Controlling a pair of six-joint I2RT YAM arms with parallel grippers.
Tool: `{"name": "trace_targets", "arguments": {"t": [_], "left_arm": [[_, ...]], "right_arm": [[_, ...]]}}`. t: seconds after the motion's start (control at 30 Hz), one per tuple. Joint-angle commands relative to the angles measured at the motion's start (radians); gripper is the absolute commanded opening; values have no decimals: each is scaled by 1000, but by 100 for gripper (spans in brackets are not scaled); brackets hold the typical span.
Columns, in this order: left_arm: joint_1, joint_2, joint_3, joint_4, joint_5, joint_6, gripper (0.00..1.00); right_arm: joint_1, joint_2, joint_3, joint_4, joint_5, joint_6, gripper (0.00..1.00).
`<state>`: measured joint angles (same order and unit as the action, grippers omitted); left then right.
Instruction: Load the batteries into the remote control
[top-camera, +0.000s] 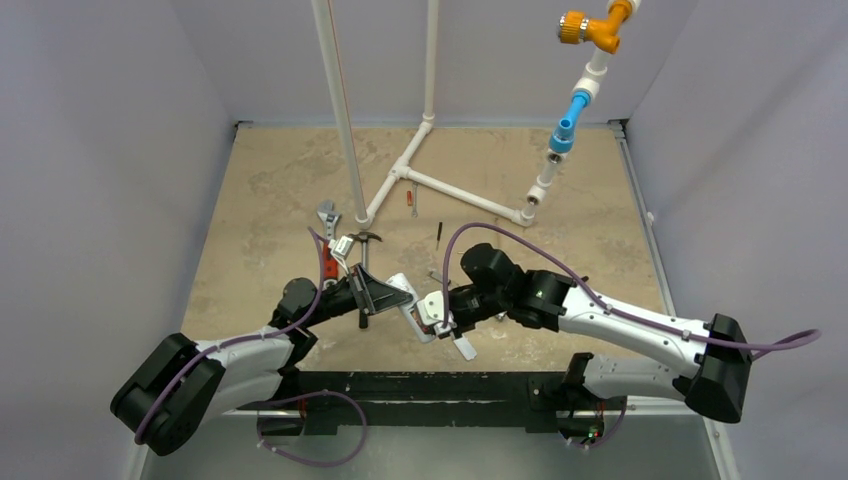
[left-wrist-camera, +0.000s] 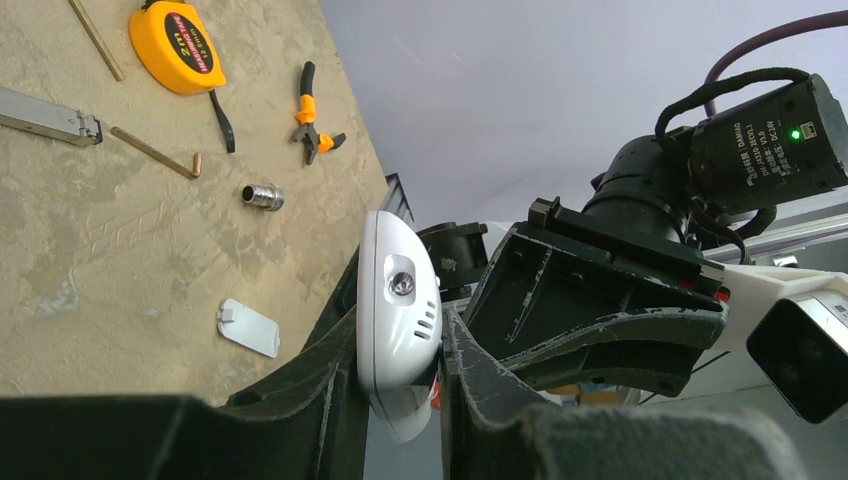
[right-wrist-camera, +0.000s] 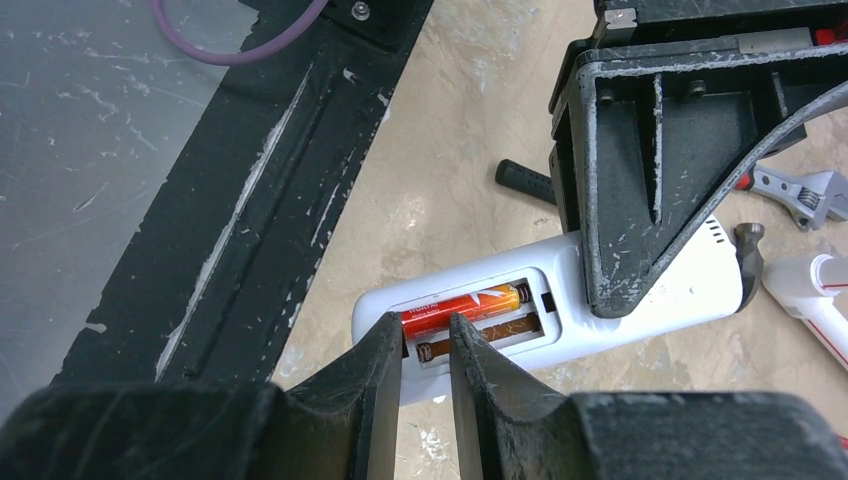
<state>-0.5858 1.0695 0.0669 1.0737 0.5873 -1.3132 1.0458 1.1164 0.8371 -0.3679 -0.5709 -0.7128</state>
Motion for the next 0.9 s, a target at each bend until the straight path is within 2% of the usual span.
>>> {"name": "trace_targets", "arguments": {"t": [0.0,0.87], "left_arm": [[-14,-4,2,54,-13,25,0],[-20,40,15,76,-3,21,0]], "right_arm": [[-4,19,57,9,-41,13,21],[-4,1,73,-2,-71,26,23]]}}
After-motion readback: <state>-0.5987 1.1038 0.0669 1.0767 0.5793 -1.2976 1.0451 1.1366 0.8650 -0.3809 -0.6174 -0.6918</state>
